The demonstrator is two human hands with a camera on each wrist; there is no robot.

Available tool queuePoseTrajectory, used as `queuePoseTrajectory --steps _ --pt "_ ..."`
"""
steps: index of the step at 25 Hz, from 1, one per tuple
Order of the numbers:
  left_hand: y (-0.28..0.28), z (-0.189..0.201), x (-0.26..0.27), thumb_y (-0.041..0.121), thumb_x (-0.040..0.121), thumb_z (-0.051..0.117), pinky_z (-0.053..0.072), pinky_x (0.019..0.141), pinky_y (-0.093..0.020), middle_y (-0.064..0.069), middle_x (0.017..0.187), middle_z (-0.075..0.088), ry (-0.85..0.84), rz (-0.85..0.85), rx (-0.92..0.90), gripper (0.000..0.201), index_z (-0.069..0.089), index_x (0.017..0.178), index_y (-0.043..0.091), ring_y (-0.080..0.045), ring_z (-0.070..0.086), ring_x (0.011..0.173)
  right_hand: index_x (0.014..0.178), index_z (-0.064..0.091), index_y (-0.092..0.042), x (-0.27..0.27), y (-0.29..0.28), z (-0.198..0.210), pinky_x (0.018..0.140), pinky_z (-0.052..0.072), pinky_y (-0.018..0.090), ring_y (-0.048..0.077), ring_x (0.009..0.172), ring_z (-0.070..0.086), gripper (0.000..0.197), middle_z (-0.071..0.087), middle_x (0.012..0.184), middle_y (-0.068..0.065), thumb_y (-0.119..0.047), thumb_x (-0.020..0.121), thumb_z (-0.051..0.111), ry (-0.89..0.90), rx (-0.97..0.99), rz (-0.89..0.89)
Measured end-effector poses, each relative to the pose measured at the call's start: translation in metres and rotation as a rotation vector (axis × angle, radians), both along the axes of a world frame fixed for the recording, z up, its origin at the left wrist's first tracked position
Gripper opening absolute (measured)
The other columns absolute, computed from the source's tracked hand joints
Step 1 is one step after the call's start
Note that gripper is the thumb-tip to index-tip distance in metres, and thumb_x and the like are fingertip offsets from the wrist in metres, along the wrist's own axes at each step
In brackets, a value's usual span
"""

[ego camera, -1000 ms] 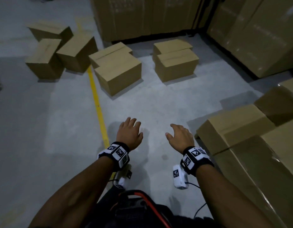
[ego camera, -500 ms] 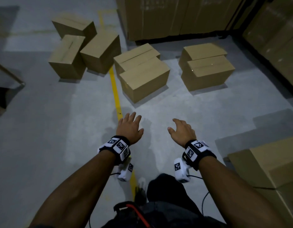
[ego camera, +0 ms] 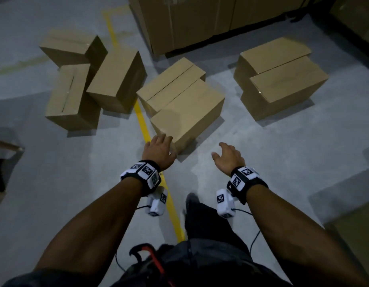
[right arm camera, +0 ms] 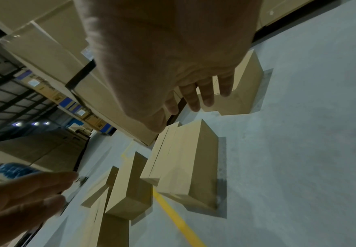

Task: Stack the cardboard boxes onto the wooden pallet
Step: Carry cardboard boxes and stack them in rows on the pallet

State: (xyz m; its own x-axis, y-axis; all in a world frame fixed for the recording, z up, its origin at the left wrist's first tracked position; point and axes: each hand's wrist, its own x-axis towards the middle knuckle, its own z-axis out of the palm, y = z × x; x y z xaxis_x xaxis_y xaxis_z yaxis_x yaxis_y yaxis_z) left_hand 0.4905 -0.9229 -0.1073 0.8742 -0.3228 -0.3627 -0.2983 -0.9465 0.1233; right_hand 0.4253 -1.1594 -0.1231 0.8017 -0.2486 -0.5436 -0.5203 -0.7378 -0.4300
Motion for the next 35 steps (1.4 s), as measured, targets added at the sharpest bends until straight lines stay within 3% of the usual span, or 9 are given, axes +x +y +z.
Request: queuePoseTrajectory --steps 8,12,17,22,26,30,35 --pt "-0.033 0.014 0.192 0.042 0.097 0.050 0.032 0.112 -0.048 -0.010 0.156 0.034 0.039 -0.100 -0.013 0.060 0.035 0.149 0.015 -0.029 0.032 0.142 0.154 0.031 -0.019 0.150 -0.018 0.003 0.113 0.033 0.048 0.038 0.139 0.035 0.061 0.034 0.156 0.014 -0.042 0.101 0.049 0.037 0.065 -0.231" --pt "-0.042 -0.020 0.287 0.043 0.096 0.049 0.035 0.110 -0.049 -0.011 0.154 0.038 0.066 -0.234 0.013 0.060 0.037 0.147 0.014 -0.031 0.035 0.139 0.155 0.030 -0.020 0.209 -0.020 -0.022 0.114 0.032 0.048 0.037 0.140 0.035 0.061 0.034 0.157 0.013 -0.043 0.101 0.049 0.063 0.069 -0.369" --pt "-0.067 -0.087 0.413 0.041 0.096 0.050 0.033 0.112 -0.047 -0.010 0.153 0.038 0.166 -0.436 0.047 0.059 0.038 0.147 0.015 -0.031 0.035 0.140 0.152 0.034 -0.021 0.281 -0.014 -0.075 0.110 0.036 0.047 0.038 0.137 0.039 0.058 0.038 0.153 0.015 -0.043 0.101 0.050 0.105 0.086 -0.668" --pt "-0.080 -0.180 0.499 0.036 0.097 0.052 0.034 0.110 -0.046 -0.011 0.154 0.037 0.292 -0.346 -0.019 0.058 0.038 0.148 0.013 -0.034 0.034 0.139 0.151 0.037 -0.019 0.348 -0.006 -0.160 0.112 0.037 0.040 0.033 0.135 0.045 0.058 0.043 0.151 0.015 -0.038 0.100 0.055 0.129 0.219 -0.948" --pt "-0.086 -0.288 0.533 0.031 0.095 0.057 0.036 0.109 -0.047 -0.015 0.152 0.037 0.365 -0.202 -0.093 0.062 0.035 0.149 0.011 -0.038 0.037 0.136 0.155 0.030 -0.020 0.381 -0.007 -0.267 0.111 0.037 0.039 0.031 0.137 0.044 0.063 0.042 0.153 0.012 -0.038 0.100 0.056 0.131 0.286 -1.054" --pt "-0.083 -0.366 0.552 0.030 0.096 0.055 0.036 0.108 -0.044 -0.018 0.147 0.041 0.349 -0.070 -0.211 0.057 0.039 0.145 0.006 -0.038 0.040 0.133 0.157 0.023 -0.015 0.407 -0.001 -0.369 0.103 0.037 0.035 0.034 0.137 0.044 0.062 0.040 0.154 0.015 -0.035 0.104 0.049 0.122 0.335 -1.113" --pt "-0.074 -0.421 0.560 0.032 0.092 0.061 0.038 0.106 -0.044 -0.020 0.141 0.045 0.378 -0.079 -0.216 0.062 0.040 0.142 0.004 -0.039 0.042 0.129 0.140 0.042 -0.008 0.421 0.011 -0.446 0.104 0.042 0.046 0.038 0.124 0.051 0.040 0.052 0.137 0.019 -0.029 0.106 0.042 0.112 0.367 -1.229"
